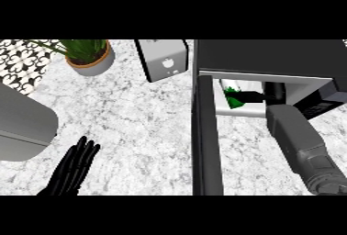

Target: Pick up the milk, place it into the microwave and close the microwave

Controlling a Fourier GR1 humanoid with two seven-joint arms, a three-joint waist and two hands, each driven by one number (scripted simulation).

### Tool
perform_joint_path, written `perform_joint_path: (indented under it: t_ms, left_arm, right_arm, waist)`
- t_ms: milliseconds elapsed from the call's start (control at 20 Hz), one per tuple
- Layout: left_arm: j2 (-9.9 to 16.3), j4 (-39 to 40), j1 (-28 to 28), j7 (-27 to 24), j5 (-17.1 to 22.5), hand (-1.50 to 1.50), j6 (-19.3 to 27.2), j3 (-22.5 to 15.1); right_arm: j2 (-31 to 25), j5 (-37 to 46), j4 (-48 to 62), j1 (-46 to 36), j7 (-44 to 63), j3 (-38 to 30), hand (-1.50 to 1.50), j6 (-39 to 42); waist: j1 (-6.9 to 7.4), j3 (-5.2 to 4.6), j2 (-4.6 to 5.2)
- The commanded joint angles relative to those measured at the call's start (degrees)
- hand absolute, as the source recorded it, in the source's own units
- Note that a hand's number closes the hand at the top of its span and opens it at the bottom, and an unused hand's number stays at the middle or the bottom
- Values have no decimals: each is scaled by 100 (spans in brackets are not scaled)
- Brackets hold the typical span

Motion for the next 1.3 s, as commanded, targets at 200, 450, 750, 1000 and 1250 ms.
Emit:
perform_joint_path:
  t_ms: [200, 450, 750, 1000, 1250]
  left_arm:
    - [-64, 522, -421, 86, -347, -150, 123, -606]
    - [92, 1246, -942, -90, -382, 150, -321, -560]
    - [67, 1536, -1266, 21, -949, 150, -201, -902]
    - [-63, 2162, -1447, -31, -1175, 150, 268, -1301]
    - [-63, 2674, -2088, 453, -1479, 150, -80, -1491]
  right_arm:
    - [208, -191, 39, 507, -612, -96, -150, 719]
    - [178, -198, -123, 1032, -981, -1, -150, 1170]
    - [379, -231, -745, 1699, -1149, 212, -150, 1472]
    - [400, -322, -1603, 2362, -864, 387, -150, 1712]
    - [375, -211, -2436, 3207, -913, 688, -150, 1858]
  waist:
    - [-245, -6, -89]
    - [-380, -14, -127]
    - [-525, -23, -197]
    - [-667, -36, -245]
    - [-773, -37, -241]
